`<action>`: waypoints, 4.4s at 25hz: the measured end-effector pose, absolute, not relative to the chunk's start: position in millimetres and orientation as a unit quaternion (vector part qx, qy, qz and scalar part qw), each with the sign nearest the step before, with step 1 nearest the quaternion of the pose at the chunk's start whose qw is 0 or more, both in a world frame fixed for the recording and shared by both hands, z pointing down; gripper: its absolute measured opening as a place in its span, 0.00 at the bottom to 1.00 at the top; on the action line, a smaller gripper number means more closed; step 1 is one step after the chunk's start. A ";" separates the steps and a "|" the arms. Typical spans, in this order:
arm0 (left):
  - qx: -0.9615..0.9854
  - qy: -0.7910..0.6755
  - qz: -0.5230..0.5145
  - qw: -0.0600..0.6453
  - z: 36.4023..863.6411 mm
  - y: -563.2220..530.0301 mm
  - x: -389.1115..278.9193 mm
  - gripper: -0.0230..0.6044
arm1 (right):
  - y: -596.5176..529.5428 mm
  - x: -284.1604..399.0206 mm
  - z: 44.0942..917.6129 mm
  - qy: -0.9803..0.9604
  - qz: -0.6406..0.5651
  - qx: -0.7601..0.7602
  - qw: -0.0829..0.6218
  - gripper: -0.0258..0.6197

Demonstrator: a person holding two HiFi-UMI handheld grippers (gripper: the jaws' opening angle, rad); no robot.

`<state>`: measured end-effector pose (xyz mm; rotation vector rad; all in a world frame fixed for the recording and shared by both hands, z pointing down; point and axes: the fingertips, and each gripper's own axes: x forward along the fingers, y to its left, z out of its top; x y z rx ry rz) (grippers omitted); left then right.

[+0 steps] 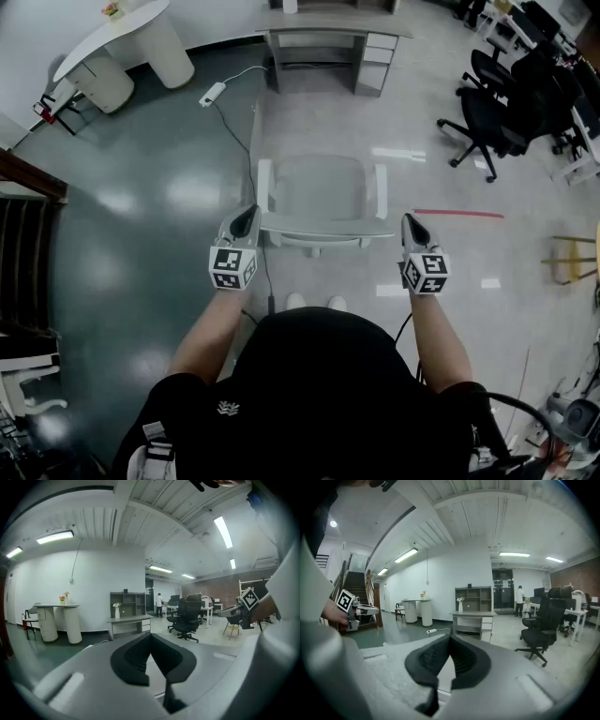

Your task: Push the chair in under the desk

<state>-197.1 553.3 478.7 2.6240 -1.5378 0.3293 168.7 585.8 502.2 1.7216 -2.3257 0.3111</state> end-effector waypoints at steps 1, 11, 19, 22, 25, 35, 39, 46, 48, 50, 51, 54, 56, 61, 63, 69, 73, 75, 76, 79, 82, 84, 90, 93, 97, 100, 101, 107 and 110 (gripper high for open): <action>0.858 -0.501 0.109 0.040 479.3 552.8 -197.2 0.04 | 585.6 167.8 503.2 -0.793 0.107 0.588 0.116 0.04; 0.869 -0.480 0.117 0.032 486.2 549.2 -201.1 0.04 | 584.2 152.8 508.8 -0.790 0.109 0.590 0.126 0.04; 0.903 -0.381 0.199 -0.016 519.4 552.5 -191.4 0.04 | 587.5 132.1 515.3 -0.793 0.091 0.582 0.156 0.04; 0.911 -0.343 0.226 -0.031 537.4 559.0 -187.6 0.09 | 591.8 116.9 528.7 -0.802 0.085 0.563 0.182 0.04; 0.919 -0.289 0.262 -0.050 559.7 567.0 -182.3 0.21 | 599.6 91.4 550.0 -0.823 0.090 0.514 0.223 0.09; 0.909 -0.183 0.366 -0.075 627.1 580.7 -154.4 0.37 | 615.0 53.9 620.4 -0.839 0.055 0.365 0.400 0.40; 0.906 -0.167 0.382 -0.072 638.6 570.9 -137.7 0.41 | 606.2 55.2 647.2 -0.833 0.043 0.327 0.443 0.40; 0.882 -0.136 0.445 -0.075 676.8 560.9 -121.8 0.43 | 591.0 66.9 698.9 -0.807 0.028 0.277 0.521 0.40; 0.878 -0.125 0.456 -0.074 683.4 558.7 -118.0 0.42 | 586.6 67.8 705.0 -0.807 0.032 0.264 0.528 0.39; 0.875 -0.113 0.465 -0.074 687.6 556.7 -115.0 0.42 | 581.6 69.0 706.1 -0.809 0.028 0.253 0.530 0.31; 0.874 -0.108 0.468 -0.074 688.9 556.0 -113.6 0.42 | 580.2 69.7 706.3 -0.810 0.024 0.246 0.532 0.31; 0.872 -0.102 0.473 -0.077 691.0 551.2 -111.1 0.38 | 574.8 71.9 707.1 -0.813 0.018 0.230 0.534 0.29; 0.869 -0.104 0.477 -0.076 691.1 543.2 -108.9 0.38 | 566.3 74.3 706.9 -0.814 0.021 0.226 0.535 0.28; 0.864 -0.100 0.487 -0.075 692.3 520.0 -100.6 0.35 | 538.8 82.6 707.5 -0.814 0.025 0.224 0.535 0.28; 0.862 -0.099 0.491 -0.073 693.1 511.8 -98.6 0.34 | 528.9 85.1 708.2 -0.814 0.027 0.224 0.535 0.28; 0.858 -0.107 0.498 -0.064 693.1 485.0 -92.5 0.34 | 501.6 92.4 706.7 -0.817 0.026 0.220 0.532 0.28; 0.856 -0.111 0.501 -0.058 692.3 466.5 -89.3 0.34 | 483.6 96.1 705.6 -0.821 0.023 0.216 0.527 0.28; 0.856 -0.113 0.501 -0.060 693.3 457.3 -88.5 0.34 | 473.6 97.4 706.3 -0.823 0.017 0.218 0.525 0.28; 0.855 -0.115 0.502 -0.061 694.1 452.3 -88.2 0.34 | 468.5 97.9 707.0 -0.823 0.014 0.218 0.524 0.28; 0.854 -0.116 0.505 -0.055 695.6 437.5 -86.1 0.34 | 454.2 99.5 707.8 -0.824 0.016 0.219 0.523 0.28; 0.854 -0.112 0.506 -0.053 694.5 422.6 -88.0 0.34 | 440.2 97.9 706.8 -0.822 0.020 0.220 0.524 0.28; 0.854 -0.111 0.505 -0.055 694.1 411.3 -90.7 0.34 | 429.4 95.4 706.2 -0.821 0.022 0.221 0.526 0.28; 0.854 -0.099 0.508 -0.050 694.0 376.7 -92.4 0.34 | 396.1 94.0 707.0 -0.817 0.022 0.221 0.532 0.28; 0.853 -0.094 0.511 -0.049 694.3 357.8 -93.7 0.33 | 378.0 92.8 706.2 -0.815 0.017 0.222 0.535 0.28; 0.852 -0.092 0.513 -0.052 695.6 327.2 -98.8 0.33 | 350.5 87.3 707.5 -0.815 0.022 0.230 0.532 0.28; 0.848 -0.095 0.519 -0.056 695.8 304.4 -104.2 0.31 | 330.2 82.0 706.8 -0.815 0.025 0.229 0.531 0.28; 0.847 -0.098 0.520 -0.058 696.1 296.3 -106.0 0.30 | 322.9 80.5 707.0 -0.815 0.025 0.229 0.532 0.27; 0.843 -0.112 0.523 -0.047 696.5 246.6 -112.7 0.28 | 278.0 73.3 707.3 -0.812 0.029 0.233 0.534 0.27; 0.845 -0.102 0.523 -0.050 697.4 225.8 -112.6 0.28 | 256.6 73.2 709.2 -0.809 0.027 0.238 0.537 0.27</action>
